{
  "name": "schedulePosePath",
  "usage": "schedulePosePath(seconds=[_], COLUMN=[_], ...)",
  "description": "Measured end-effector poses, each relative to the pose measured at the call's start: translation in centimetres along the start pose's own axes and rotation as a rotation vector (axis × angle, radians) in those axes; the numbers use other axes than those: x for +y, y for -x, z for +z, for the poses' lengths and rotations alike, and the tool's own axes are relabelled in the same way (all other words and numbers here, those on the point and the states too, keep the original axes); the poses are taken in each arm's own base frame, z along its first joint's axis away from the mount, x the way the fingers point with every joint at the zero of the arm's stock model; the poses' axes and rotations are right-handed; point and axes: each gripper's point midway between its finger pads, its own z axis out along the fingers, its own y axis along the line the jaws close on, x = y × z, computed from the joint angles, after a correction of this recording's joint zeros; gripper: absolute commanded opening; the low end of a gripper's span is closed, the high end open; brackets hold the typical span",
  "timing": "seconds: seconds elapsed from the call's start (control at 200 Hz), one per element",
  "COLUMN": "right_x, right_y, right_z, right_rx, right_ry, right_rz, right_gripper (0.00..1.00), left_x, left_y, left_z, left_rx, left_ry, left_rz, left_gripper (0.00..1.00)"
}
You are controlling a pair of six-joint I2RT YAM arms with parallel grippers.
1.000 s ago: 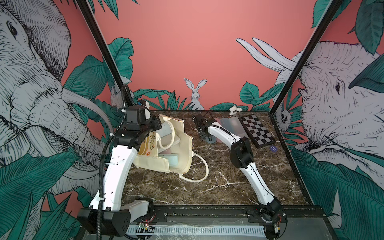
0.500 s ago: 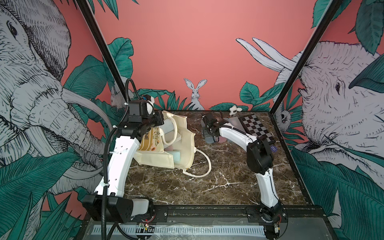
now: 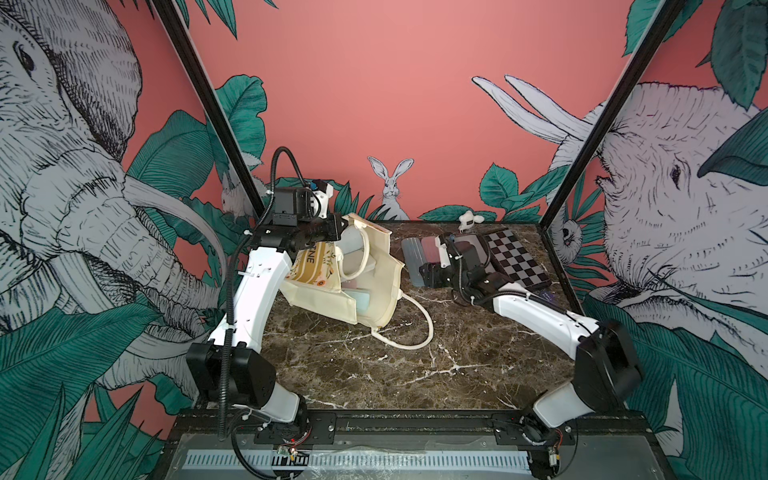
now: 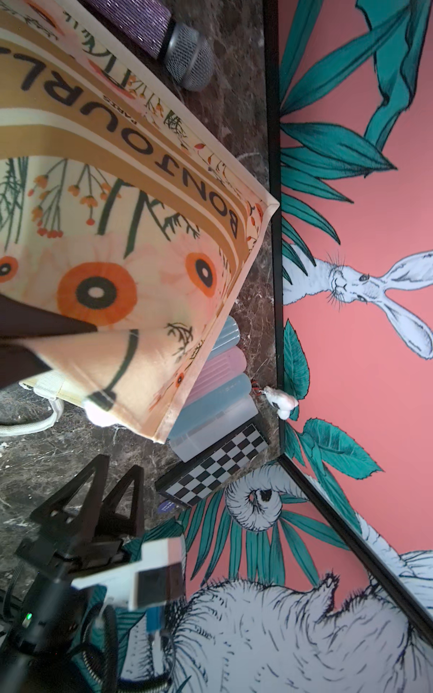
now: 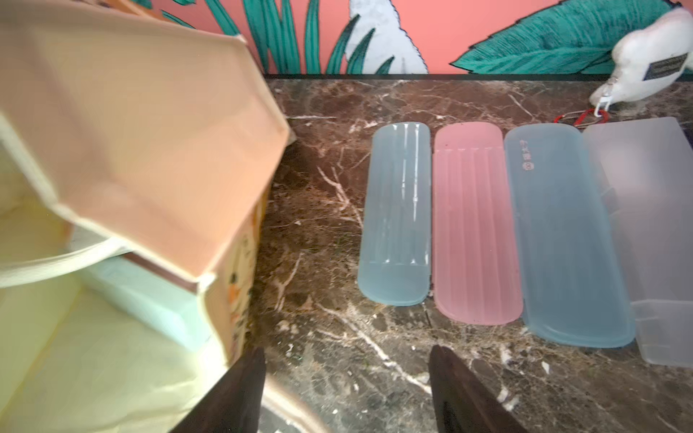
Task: Take out the pencil case from the canvas bag
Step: Pick up the pencil case from the canvas bag.
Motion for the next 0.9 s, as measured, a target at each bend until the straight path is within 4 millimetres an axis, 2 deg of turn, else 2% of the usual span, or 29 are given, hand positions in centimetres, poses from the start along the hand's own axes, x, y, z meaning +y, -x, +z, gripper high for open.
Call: schedulePosePath(seconds=[0.08, 0.18, 0.32, 0.435, 0.635, 0.745, 0.9], right_x=[2.6, 6.7, 11.1, 13.2, 15.2, 15.6, 14.7], right_y=[0.2, 0.4, -1.2, -3.7, -6.7, -7.8, -9.8], right_z=[-2.1, -4.4, -5.0, -3.8, -0.5, 1.7, 4.8], right_rx=[-0.038, -0.076, -0.048, 0.030, 0.144, 0.183, 0.239], right_ry=[0.085, 0.207, 0.333, 0.378, 0.387, 0.359, 0.290], right_rz=[-0.051, -0.130, -0.230, -0.305, -0.382, -0.400, -0.404], right_gripper=[0.60, 0.56, 0.52, 0.50, 0.49, 0.48, 0.51], left_x=[-0.8, -1.7, -2.8, -3.7, -4.9, -5.4, -5.8], left_y=[-0.3, -0.6, -1.0, -1.1, -1.0, -0.9, -1.0], left_z=[0.5, 0.9, 1.1, 1.3, 1.4, 1.4, 1.4], left_rx=[0.013, 0.025, 0.037, 0.046, 0.054, 0.055, 0.057], left_ry=[-0.028, -0.062, -0.112, -0.148, -0.193, -0.209, -0.225], left_rz=[0.021, 0.042, 0.059, 0.075, 0.096, 0.112, 0.125], left_gripper=[0.00, 0.00, 0.00, 0.00, 0.00, 0.00, 0.00])
